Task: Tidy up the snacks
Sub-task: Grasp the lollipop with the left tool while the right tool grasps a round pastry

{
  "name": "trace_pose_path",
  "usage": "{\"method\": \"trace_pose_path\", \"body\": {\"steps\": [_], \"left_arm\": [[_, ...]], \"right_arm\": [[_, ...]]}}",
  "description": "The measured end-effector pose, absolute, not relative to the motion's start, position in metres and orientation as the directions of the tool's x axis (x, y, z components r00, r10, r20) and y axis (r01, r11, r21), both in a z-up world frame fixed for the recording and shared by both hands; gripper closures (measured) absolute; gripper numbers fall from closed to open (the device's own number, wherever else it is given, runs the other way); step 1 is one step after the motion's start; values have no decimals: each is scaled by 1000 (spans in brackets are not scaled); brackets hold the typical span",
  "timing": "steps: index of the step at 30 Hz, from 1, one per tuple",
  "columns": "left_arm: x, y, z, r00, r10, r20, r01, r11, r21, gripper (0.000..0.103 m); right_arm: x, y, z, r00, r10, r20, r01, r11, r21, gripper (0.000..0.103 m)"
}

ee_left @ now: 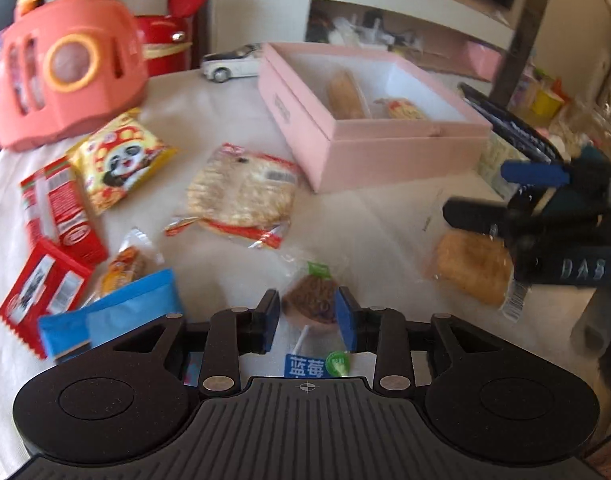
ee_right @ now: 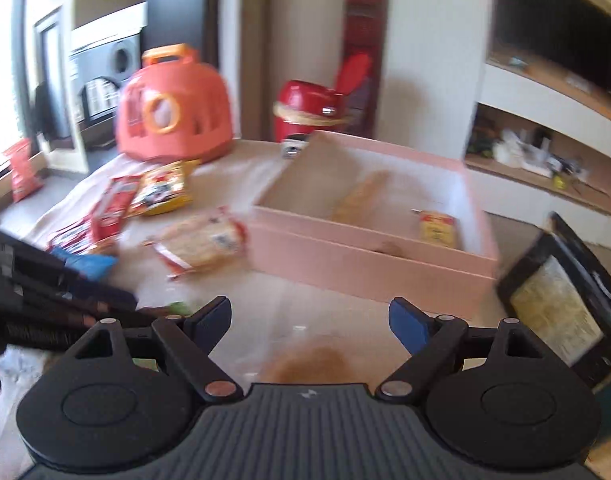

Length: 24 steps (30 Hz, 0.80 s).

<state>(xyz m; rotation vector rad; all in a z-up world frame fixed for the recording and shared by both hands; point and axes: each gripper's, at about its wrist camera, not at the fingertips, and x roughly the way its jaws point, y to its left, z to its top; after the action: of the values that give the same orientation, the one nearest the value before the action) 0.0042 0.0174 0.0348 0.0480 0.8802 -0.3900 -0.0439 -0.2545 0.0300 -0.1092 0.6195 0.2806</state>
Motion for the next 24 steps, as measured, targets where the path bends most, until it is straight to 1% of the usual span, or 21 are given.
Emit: {"method": "trace_pose_path", "body": {"steps": [1, 2, 6, 12, 14, 17, 19, 21, 24], "left_arm": [[6, 15, 32, 559, -315, -767, 358, 926, -120, 63], [7, 14, 30, 552, -321, -770, 361, 924, -126, 60], [7, 7, 27, 559, -298, -774, 382, 921, -78, 61], [6, 11, 28, 559, -308, -770, 364, 925, -106, 61], [4, 11, 29, 557, -306, -772, 363, 926, -106, 61], [0, 11, 30, 551, -299, -779, 362, 927, -100, 61], [-1, 11, 31, 546, -291, -786, 359, 929, -95, 61], [-2, 9, 31, 544, -279, -791, 356, 931, -83, 61], [-2, 3, 31, 544, -254, -800, 354, 934, -55, 60]], "right_arm": [[-43, -259, 29, 779, 216, -588, -278, 960, -16, 16], [-42, -262, 28, 780, 207, -591, -268, 963, -17, 16], [-37, -272, 20, 759, 199, -620, -255, 967, -2, 16], [-47, -286, 10, 696, 266, -667, -326, 945, 37, 16], [-49, -289, 9, 668, 293, -685, -335, 939, 75, 16], [-53, -288, 7, 601, 368, -709, -389, 910, 143, 16], [-59, -285, 9, 579, 418, -700, -443, 882, 161, 16], [-63, -279, 14, 601, 406, -689, -458, 881, 120, 16], [-57, -269, 14, 649, 328, -686, -429, 903, 27, 16]]}}
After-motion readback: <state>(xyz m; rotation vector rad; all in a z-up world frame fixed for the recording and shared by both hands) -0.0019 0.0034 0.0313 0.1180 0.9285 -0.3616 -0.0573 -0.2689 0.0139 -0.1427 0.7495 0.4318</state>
